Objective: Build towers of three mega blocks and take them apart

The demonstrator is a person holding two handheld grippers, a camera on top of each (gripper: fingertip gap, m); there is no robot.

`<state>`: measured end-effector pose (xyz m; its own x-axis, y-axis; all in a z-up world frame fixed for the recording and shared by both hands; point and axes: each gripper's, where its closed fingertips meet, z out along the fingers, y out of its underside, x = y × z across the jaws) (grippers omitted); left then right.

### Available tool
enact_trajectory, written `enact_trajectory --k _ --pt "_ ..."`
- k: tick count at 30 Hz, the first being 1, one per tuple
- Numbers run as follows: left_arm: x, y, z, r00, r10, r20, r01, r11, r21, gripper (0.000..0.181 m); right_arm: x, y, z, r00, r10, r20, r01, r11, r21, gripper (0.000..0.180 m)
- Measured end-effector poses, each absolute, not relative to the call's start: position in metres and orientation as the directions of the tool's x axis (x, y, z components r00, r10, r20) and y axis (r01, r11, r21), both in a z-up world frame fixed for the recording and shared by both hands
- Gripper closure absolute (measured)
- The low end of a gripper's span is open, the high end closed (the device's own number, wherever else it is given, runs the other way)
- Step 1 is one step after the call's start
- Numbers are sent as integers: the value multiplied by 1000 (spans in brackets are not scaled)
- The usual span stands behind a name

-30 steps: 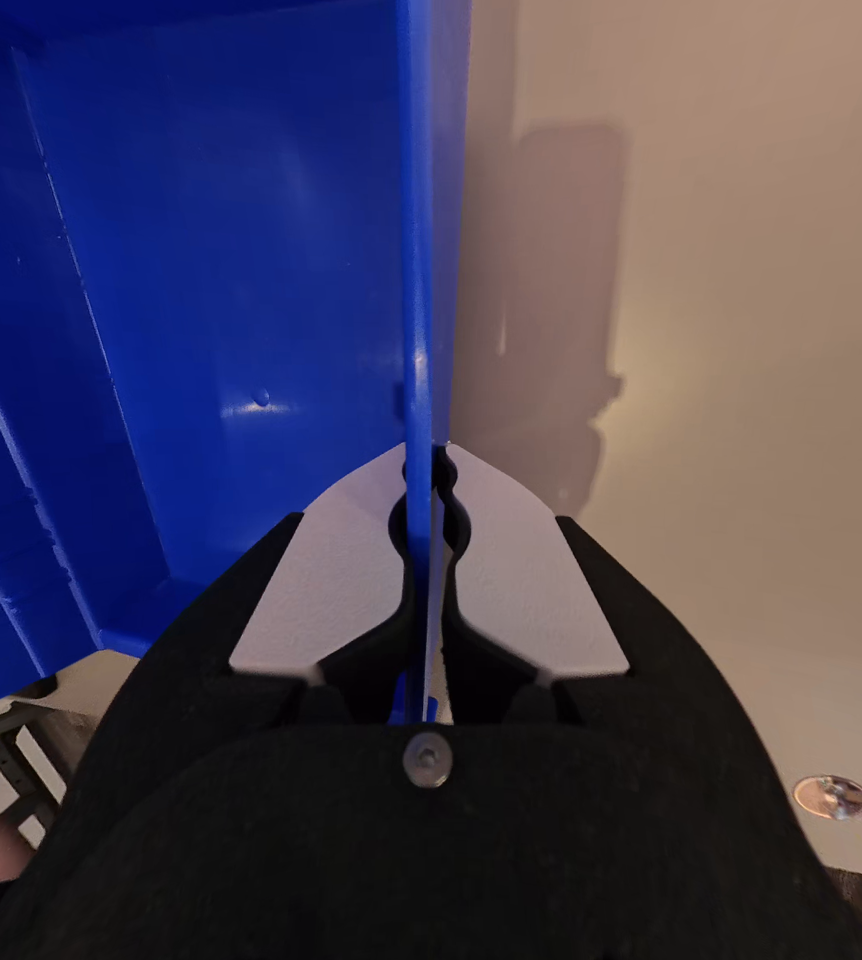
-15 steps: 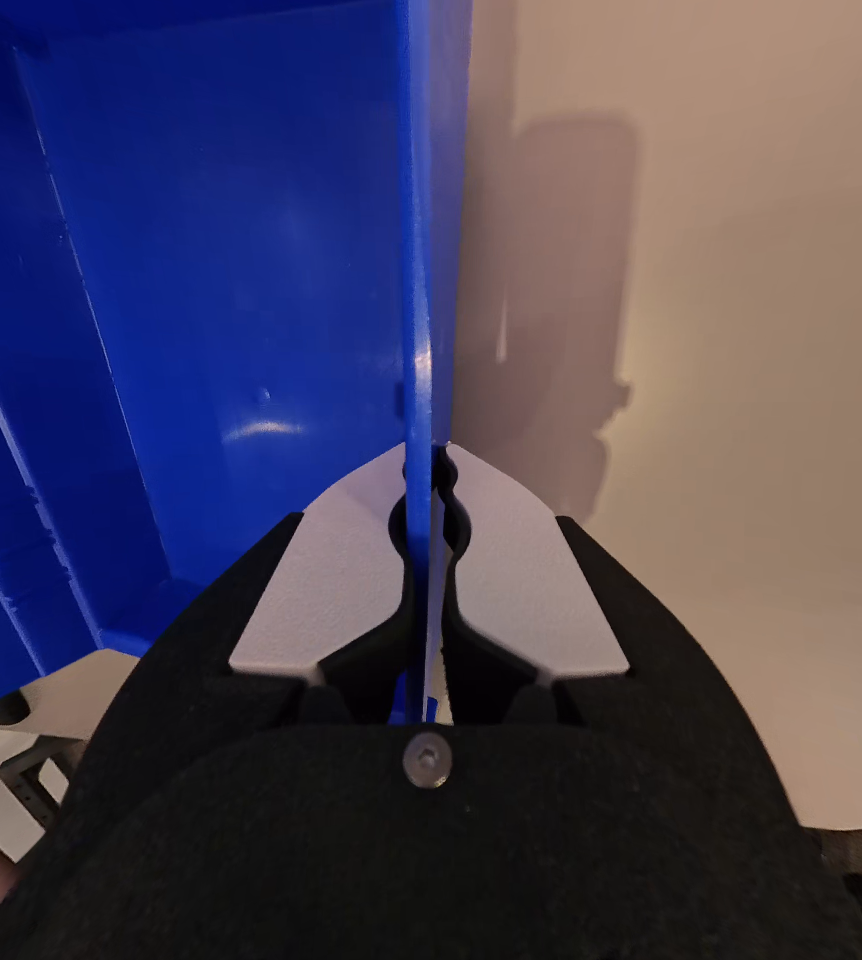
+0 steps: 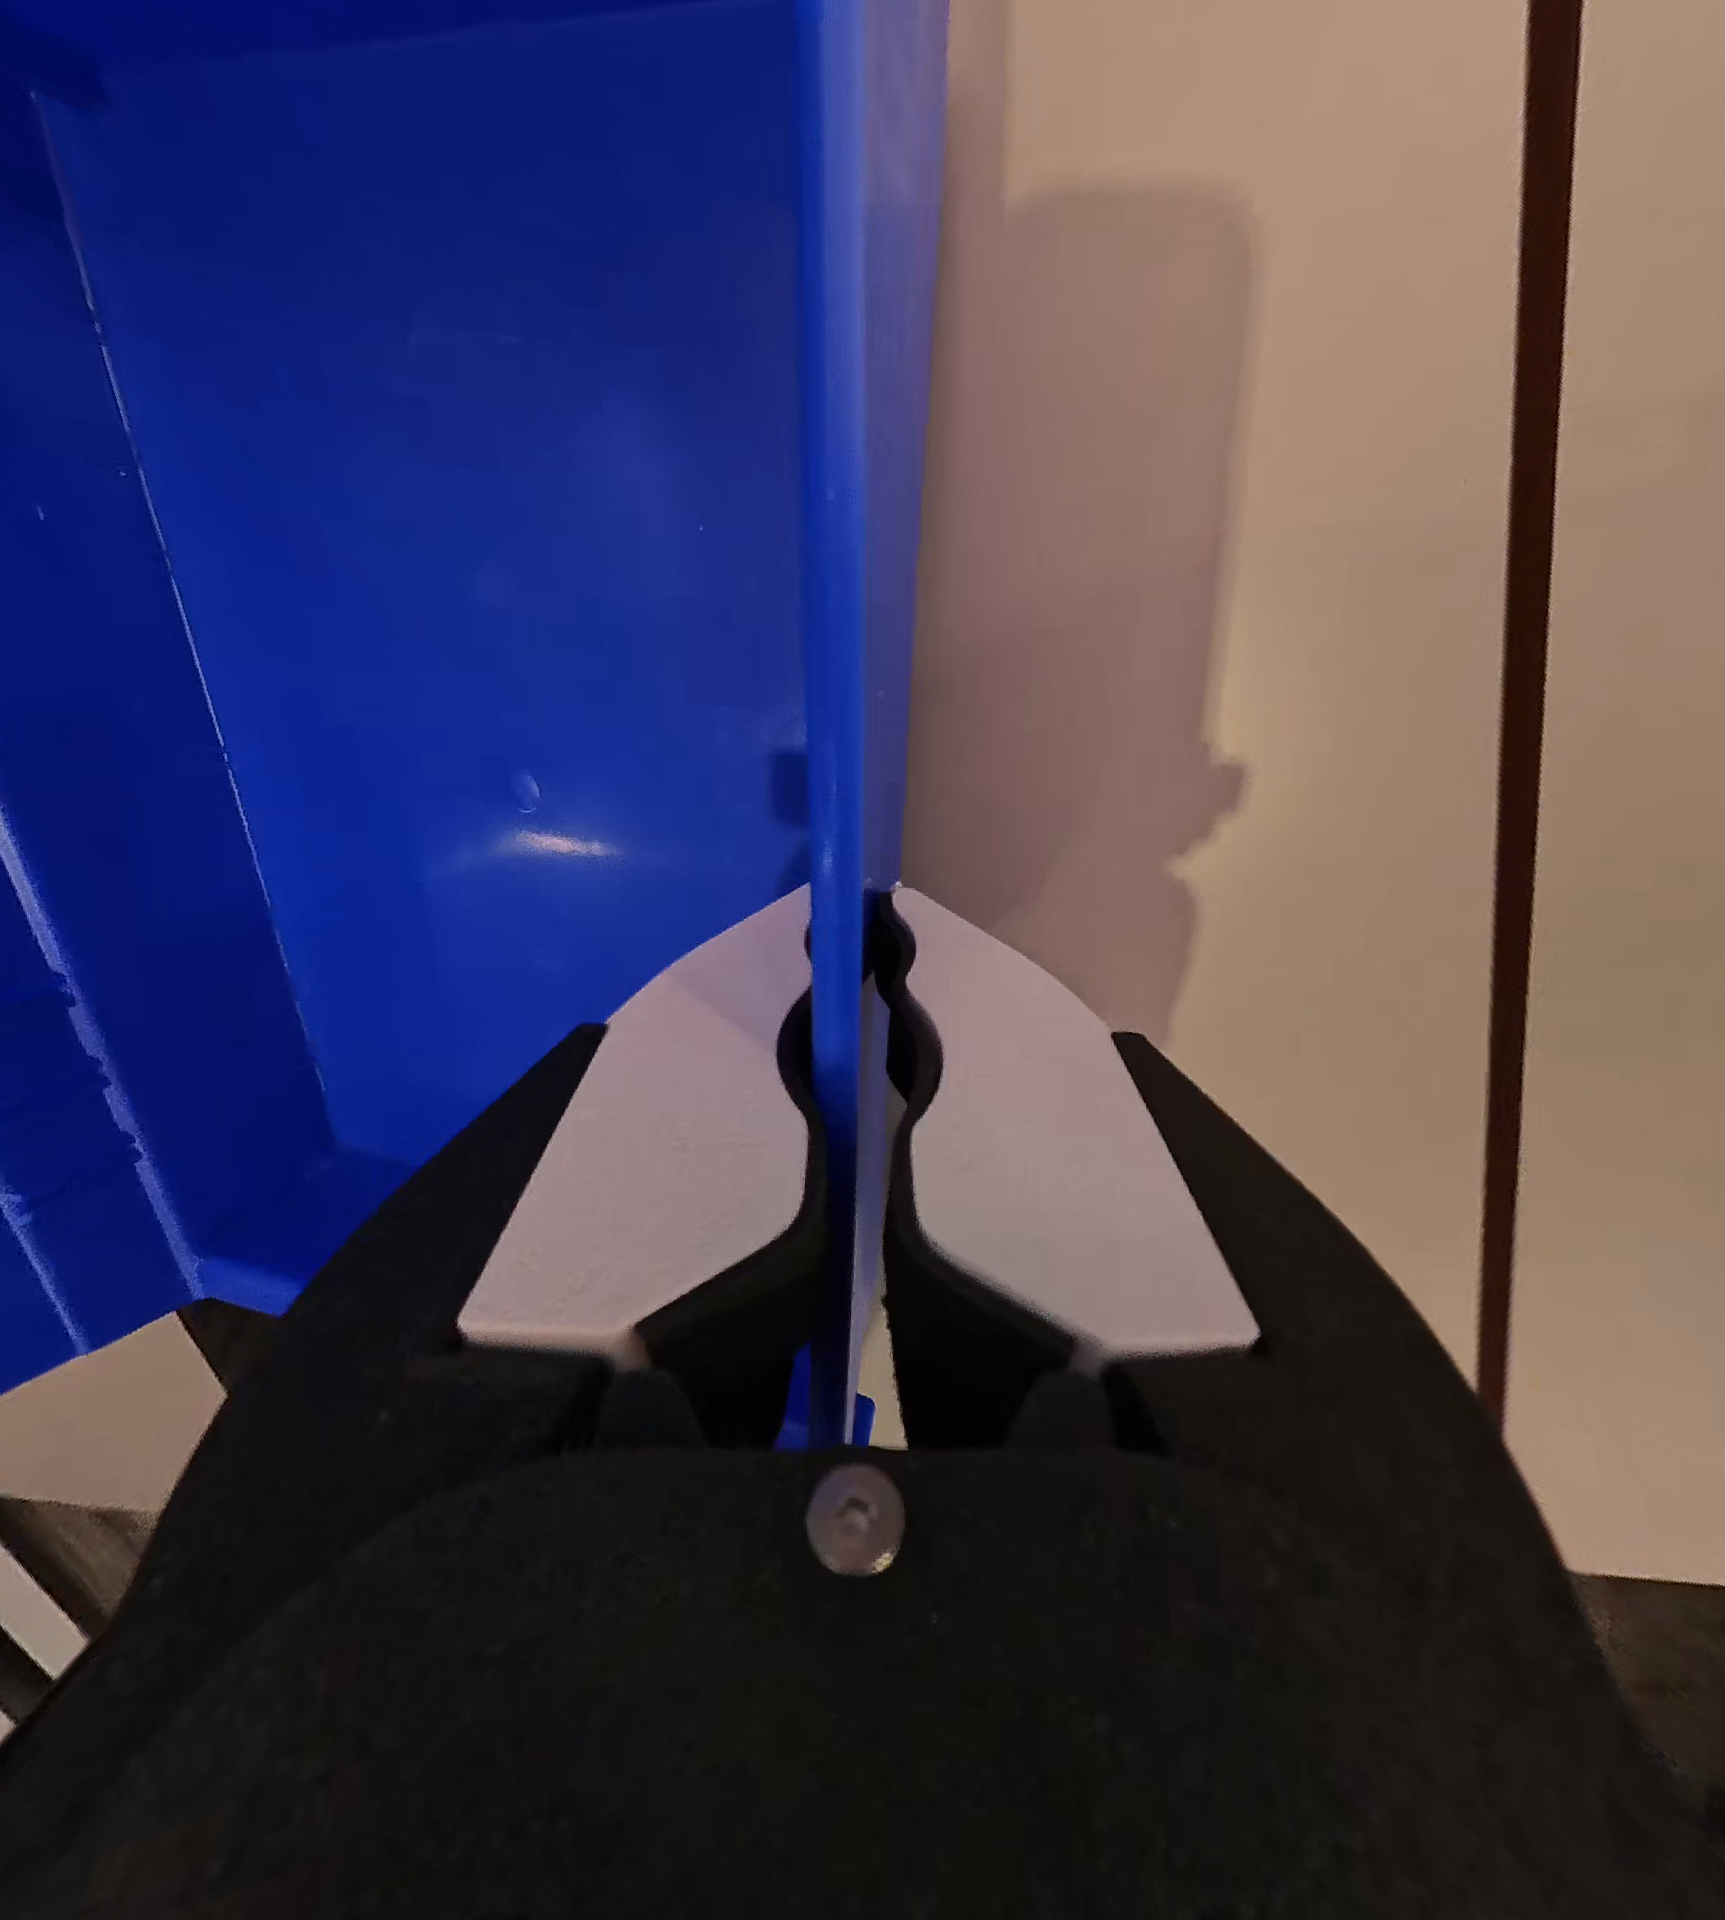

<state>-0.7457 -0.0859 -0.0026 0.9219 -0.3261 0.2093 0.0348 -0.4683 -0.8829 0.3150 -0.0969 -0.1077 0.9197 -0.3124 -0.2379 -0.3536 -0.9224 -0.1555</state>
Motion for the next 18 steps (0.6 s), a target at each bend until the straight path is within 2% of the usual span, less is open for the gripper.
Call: enact_trajectory --k 6,11,18 --pt "-745 -98 30 936 -299 184 32 -447 -894 120 338 -92 -110 950 -224 -216 -256 -957 -137 174" --pt "-744 -103 62 949 -261 178 53 -424 -904 121 356 -91 -120 944 -202 -260 -241 -962 -126 174" --pt "-730 -107 89 957 -241 164 58 -395 -917 122 372 -90 -122 955 -118 -272 -163 -976 -147 174"
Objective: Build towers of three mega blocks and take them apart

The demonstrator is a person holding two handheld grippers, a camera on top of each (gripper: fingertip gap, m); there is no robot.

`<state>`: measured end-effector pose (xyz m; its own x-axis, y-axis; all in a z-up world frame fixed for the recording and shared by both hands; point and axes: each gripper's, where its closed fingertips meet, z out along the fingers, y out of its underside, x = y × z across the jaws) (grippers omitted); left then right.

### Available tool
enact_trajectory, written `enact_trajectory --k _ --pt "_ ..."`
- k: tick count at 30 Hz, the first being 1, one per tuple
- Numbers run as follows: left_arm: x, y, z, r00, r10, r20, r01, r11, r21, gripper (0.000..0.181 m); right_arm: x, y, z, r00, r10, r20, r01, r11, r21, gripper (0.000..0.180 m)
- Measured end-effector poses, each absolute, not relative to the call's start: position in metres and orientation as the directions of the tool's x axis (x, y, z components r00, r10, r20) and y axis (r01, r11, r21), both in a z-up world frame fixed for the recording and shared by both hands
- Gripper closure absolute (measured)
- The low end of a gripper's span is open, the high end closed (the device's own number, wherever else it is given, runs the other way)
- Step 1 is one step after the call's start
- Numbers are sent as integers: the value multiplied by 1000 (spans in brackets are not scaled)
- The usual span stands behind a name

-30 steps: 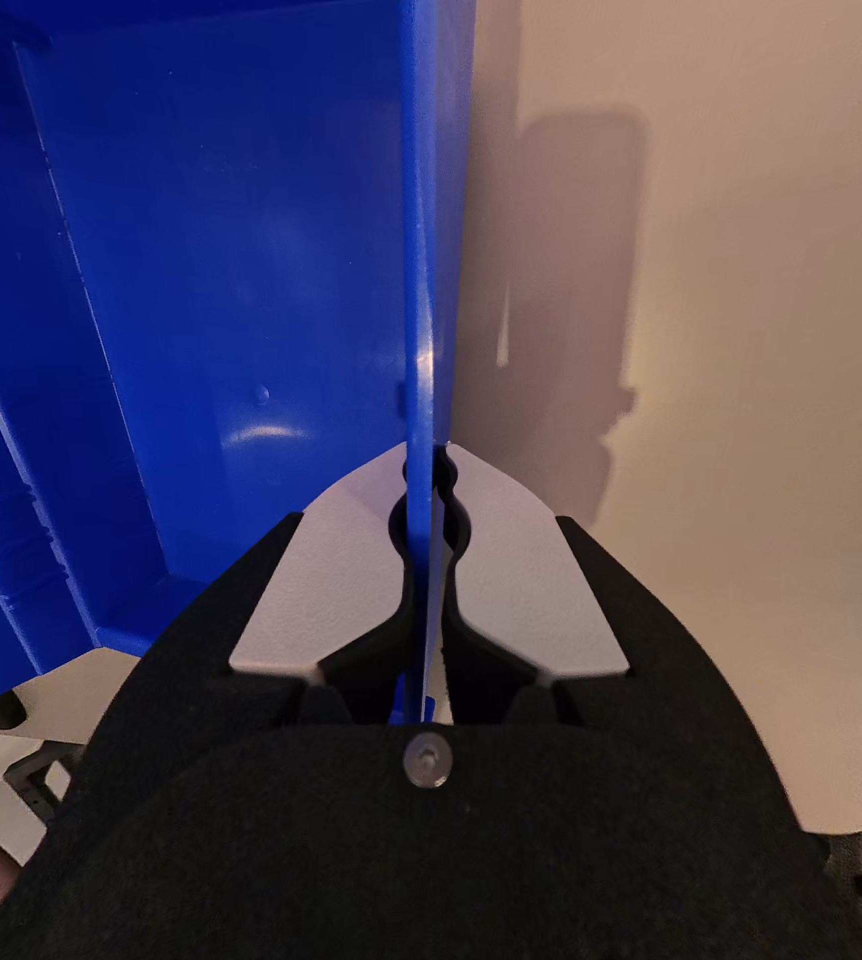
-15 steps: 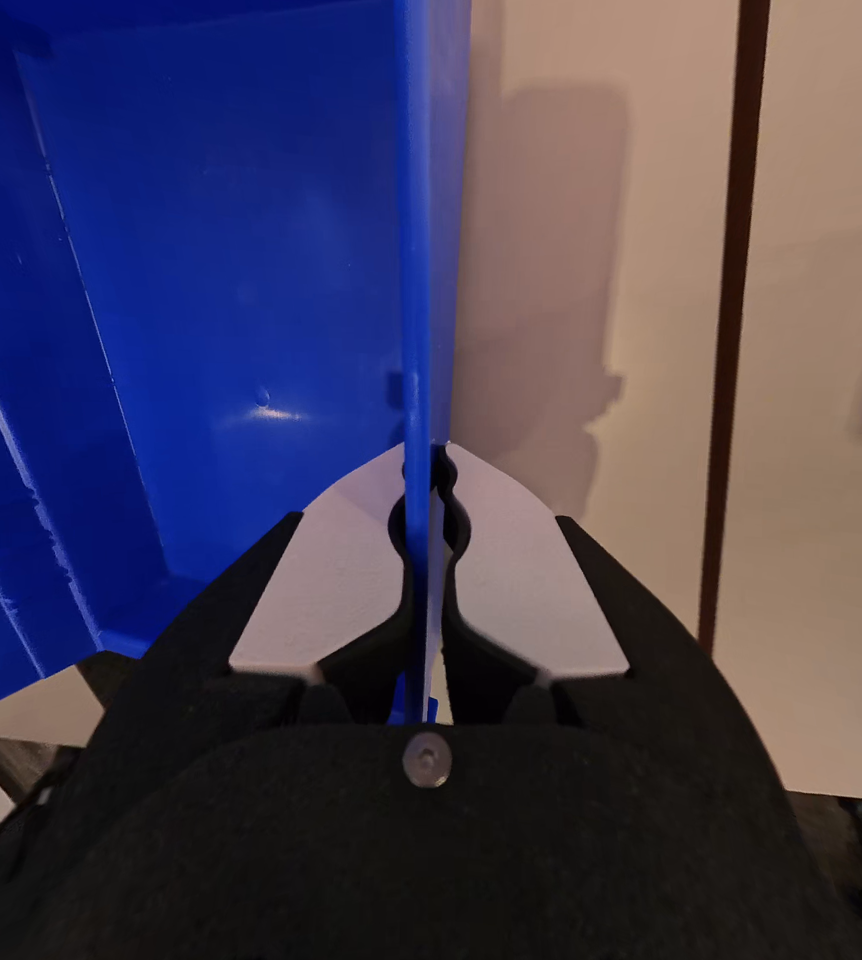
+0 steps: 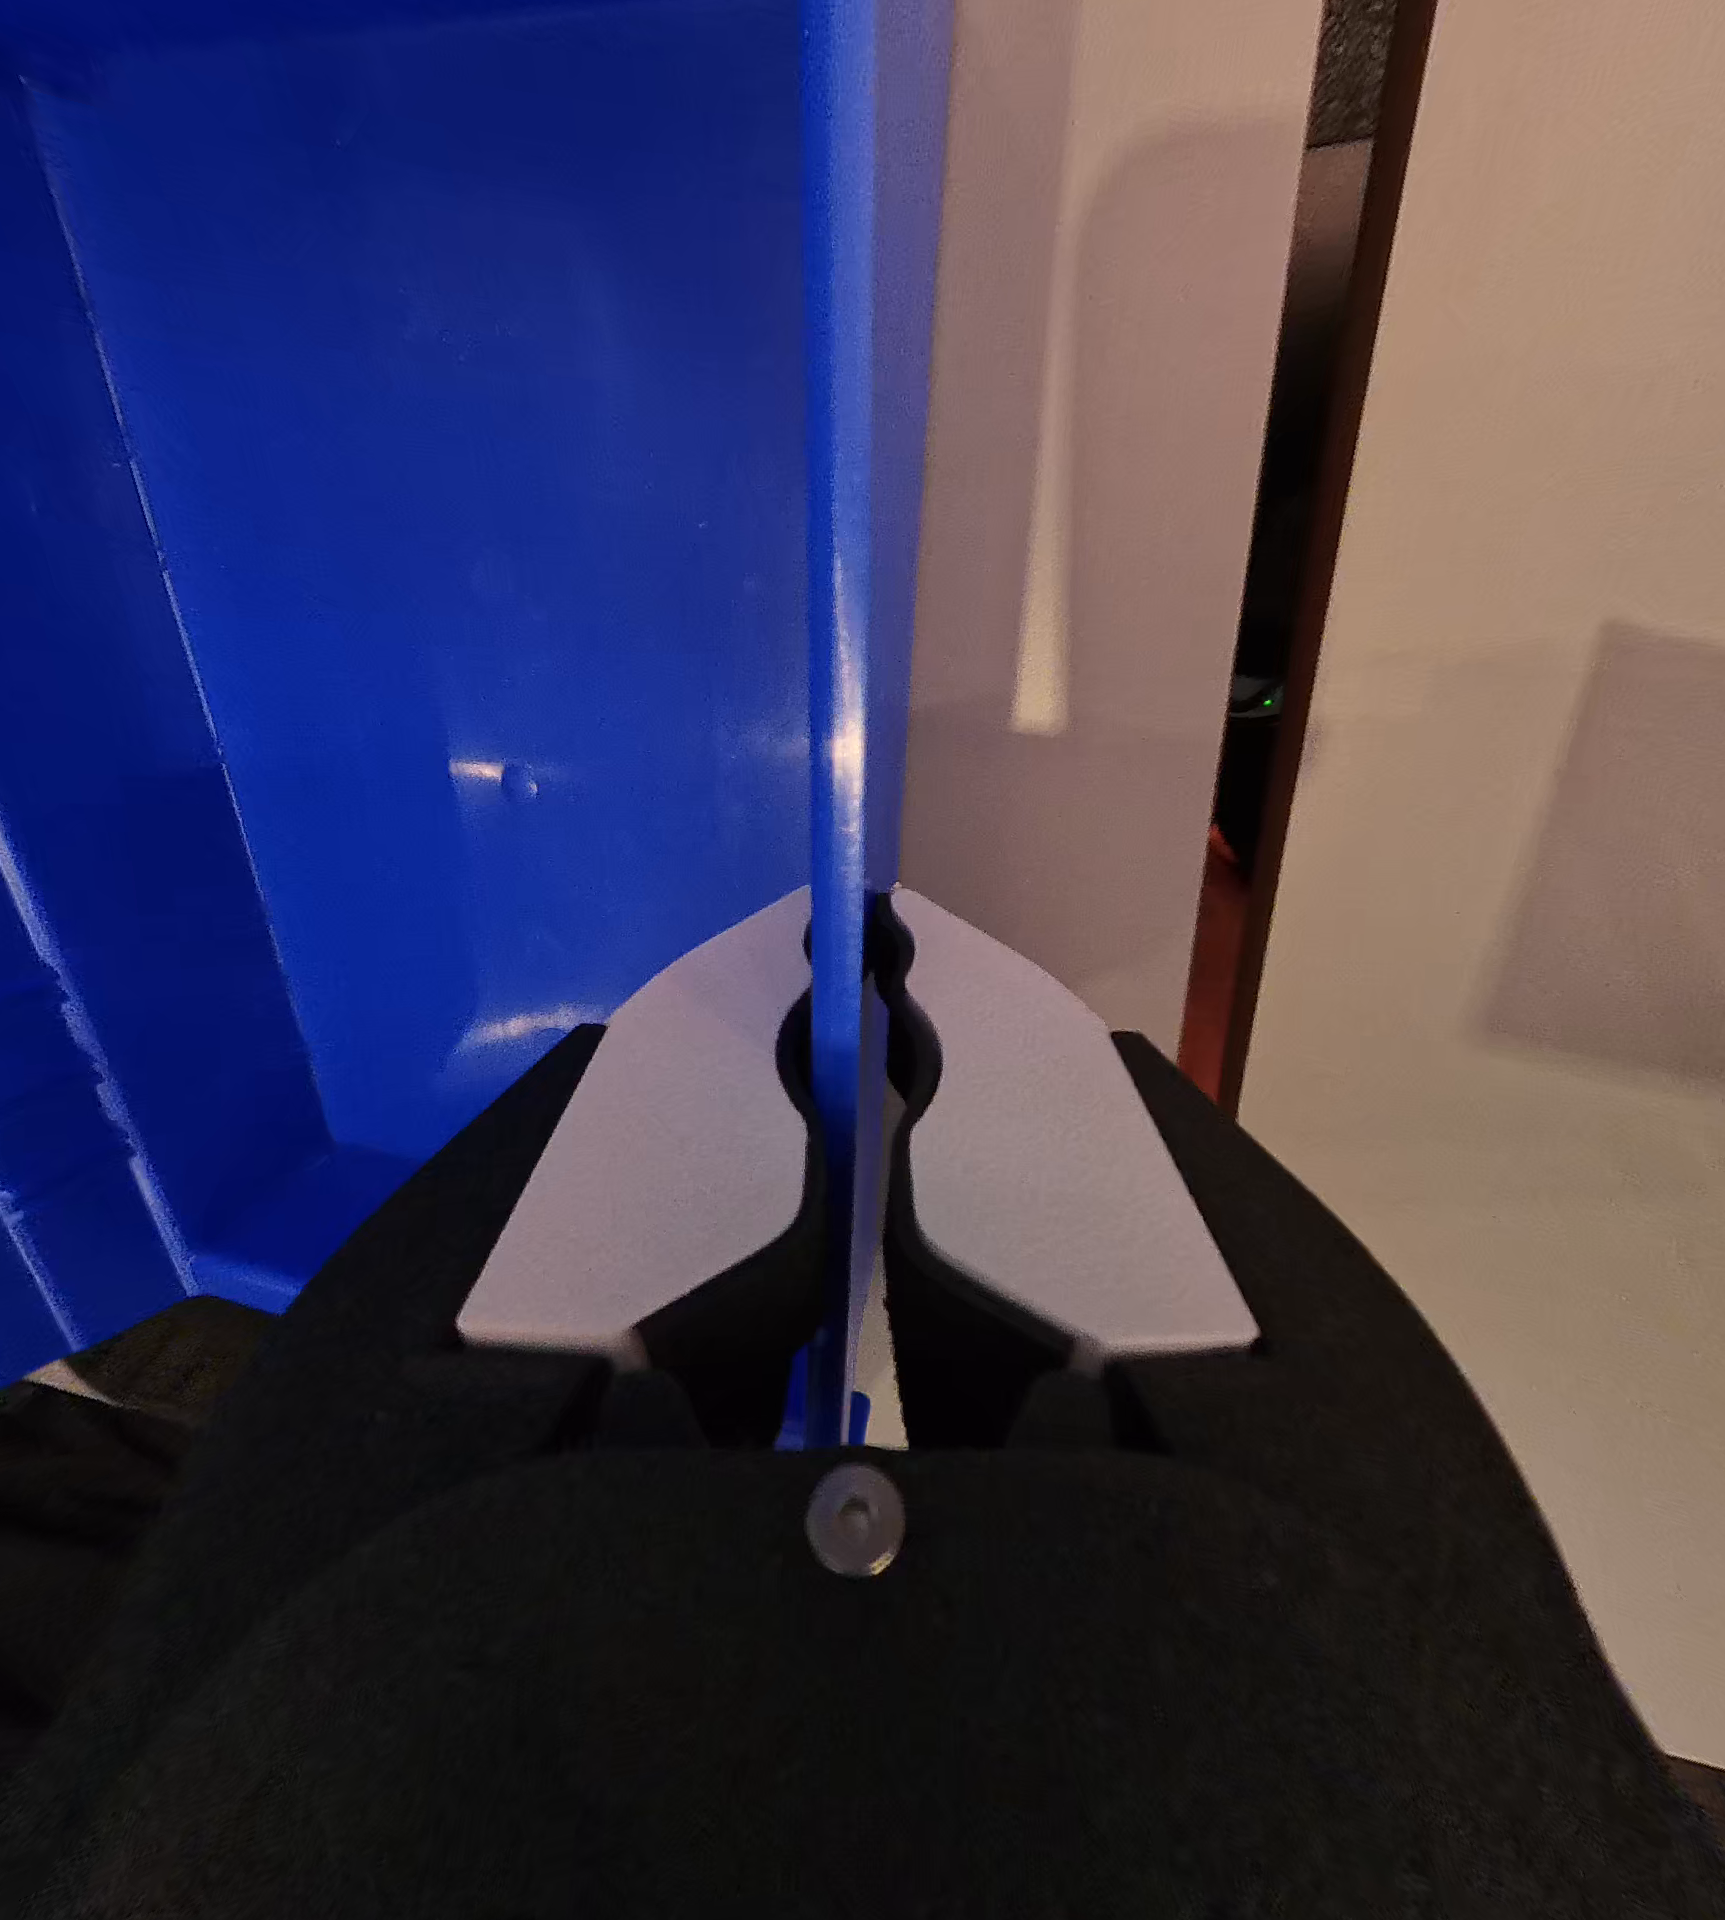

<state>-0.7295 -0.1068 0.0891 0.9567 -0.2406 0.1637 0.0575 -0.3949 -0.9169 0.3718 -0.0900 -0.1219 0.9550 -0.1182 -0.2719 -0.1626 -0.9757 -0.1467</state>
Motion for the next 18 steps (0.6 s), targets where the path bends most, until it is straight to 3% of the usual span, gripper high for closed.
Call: enact_trajectory --k 11,15,18 --pt "-697 -104 99 954 -260 148 32 -404 -914 122 379 -91 -121 961 -94 -260 -140 -977 -164 173" --pt "-692 -104 109 950 -265 165 56 -374 -926 121 372 -88 -112 935 -83 -345 -168 -960 -225 155" --pt "-692 -105 117 950 -263 165 65 -352 -934 120 374 -85 -93 931 -69 -358 -187 -933 -306 151"
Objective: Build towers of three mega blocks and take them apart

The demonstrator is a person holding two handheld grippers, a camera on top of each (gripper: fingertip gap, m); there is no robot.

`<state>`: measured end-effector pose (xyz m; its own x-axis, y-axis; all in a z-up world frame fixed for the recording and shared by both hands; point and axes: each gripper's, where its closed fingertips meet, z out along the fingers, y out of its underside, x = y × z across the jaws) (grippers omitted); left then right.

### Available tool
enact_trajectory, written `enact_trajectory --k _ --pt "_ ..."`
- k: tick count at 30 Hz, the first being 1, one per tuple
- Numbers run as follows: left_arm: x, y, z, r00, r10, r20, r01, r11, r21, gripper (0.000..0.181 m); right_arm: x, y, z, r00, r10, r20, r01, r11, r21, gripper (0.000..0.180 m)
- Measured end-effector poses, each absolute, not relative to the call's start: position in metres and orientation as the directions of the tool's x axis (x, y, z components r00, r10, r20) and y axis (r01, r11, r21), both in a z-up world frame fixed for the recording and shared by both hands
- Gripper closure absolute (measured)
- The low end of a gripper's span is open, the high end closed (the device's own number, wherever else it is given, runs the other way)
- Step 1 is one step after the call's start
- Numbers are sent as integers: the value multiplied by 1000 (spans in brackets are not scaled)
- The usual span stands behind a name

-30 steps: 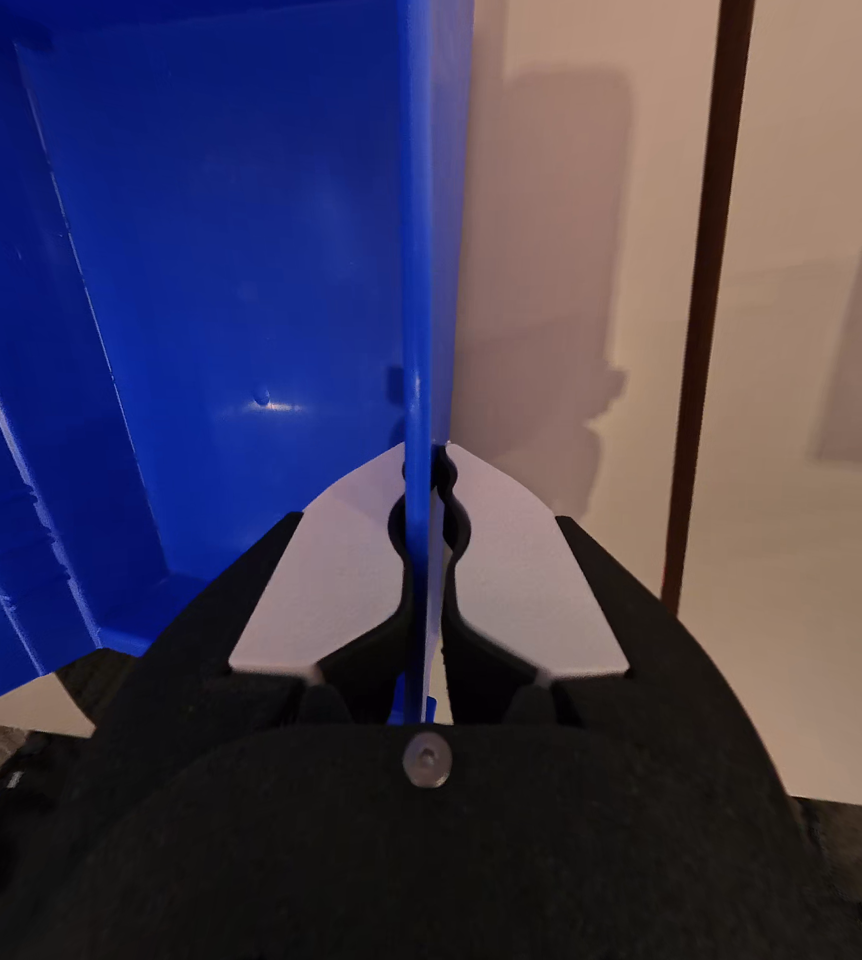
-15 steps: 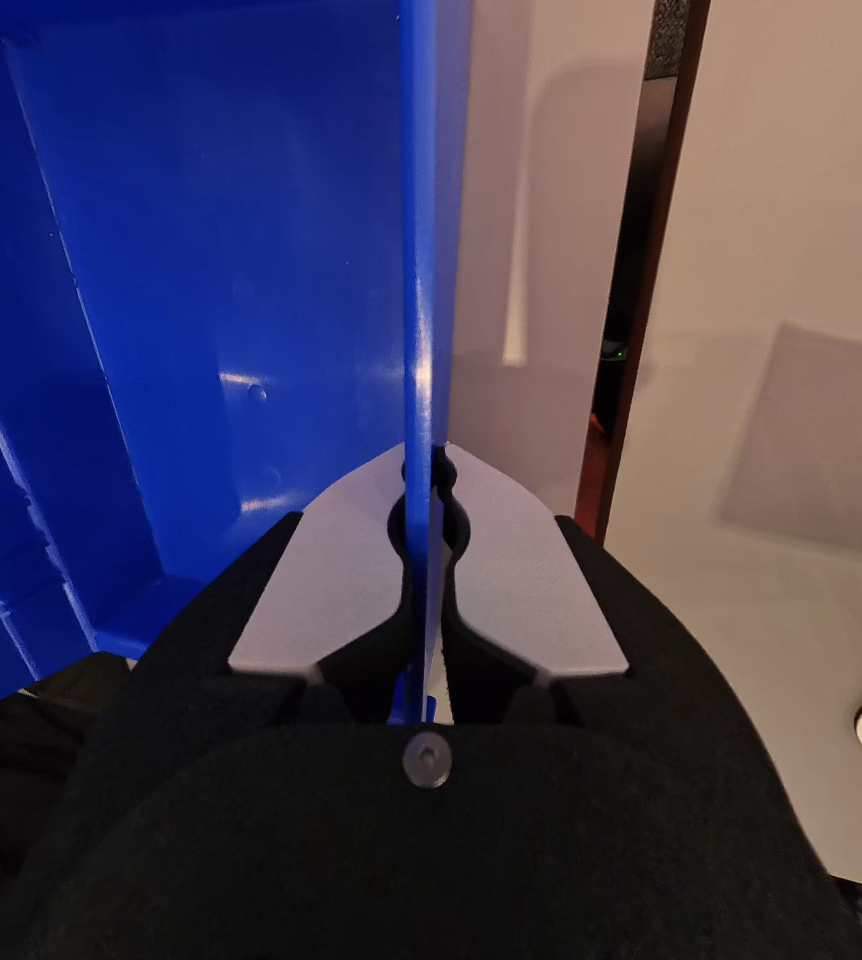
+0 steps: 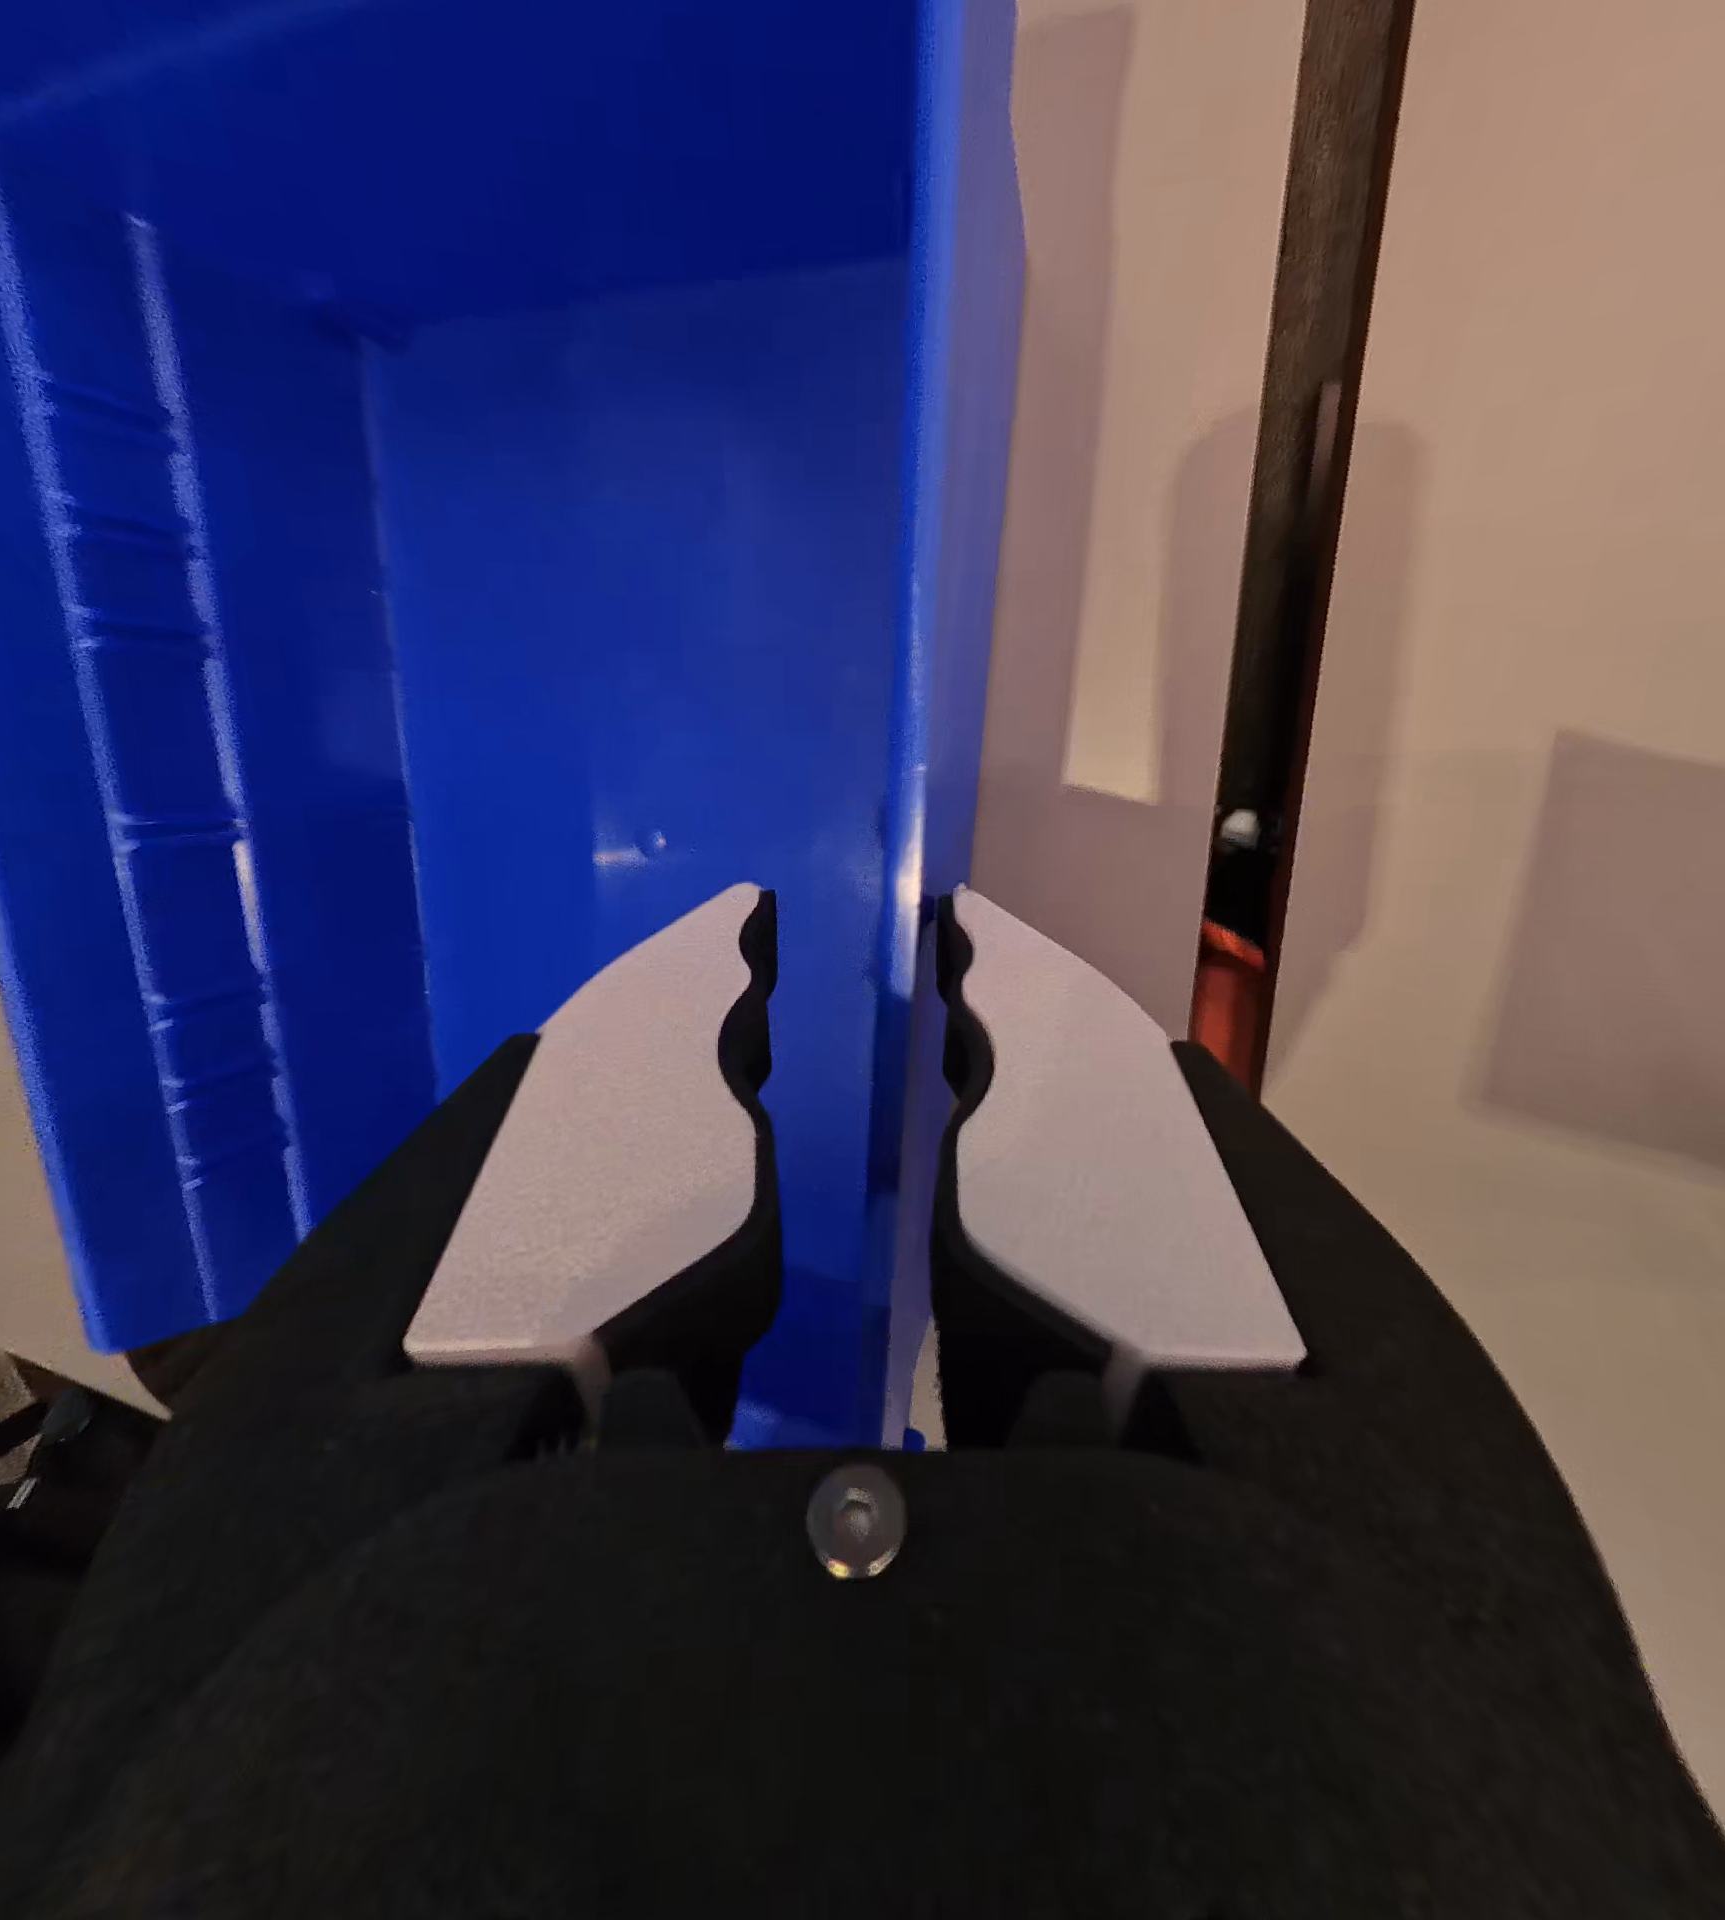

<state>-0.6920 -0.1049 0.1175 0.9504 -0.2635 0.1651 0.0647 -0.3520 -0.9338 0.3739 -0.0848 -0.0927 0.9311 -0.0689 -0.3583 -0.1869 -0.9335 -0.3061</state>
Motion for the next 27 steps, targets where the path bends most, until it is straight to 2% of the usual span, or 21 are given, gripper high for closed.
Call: enact_trajectory --k 5,9,12,14,17,19,23,27 --pt "-680 -112 153 943 -301 142 62 -260 -964 117 381 -90 -46 963 -25 -270 -140 -898 -418 146" --pt "-661 -121 196 938 -339 73 28 -137 -990 112 370 -82 15 979 51 -195 -76 -803 -591 149" --pt "-640 -127 218 924 -378 51 20 -85 -996 113 345 -71 73 985 155 -79 42 -654 -755 150" --pt "-623 -128 218 915 -402 45 1 -109 -994 114 315 -64 116 970 242 23 143 -490 -860 151" --pt "-604 -127 194 927 -375 -16 -90 -180 -980 118 249 -61 163 912 399 97 214 -261 -941 149" --pt "-593 -128 169 939 -339 -62 -144 -224 -964 117 214 -58 191 898 406 169 226 -97 -969 152" --pt "-575 -126 110 957 -277 -88 -163 -260 -952 118 133 -62 223 836 460 299 221 215 -951 150" --pt "-568 -118 54 967 -254 -1 -85 -319 -944 116 49 -52 205 728 638 253 212 142 -967 148"
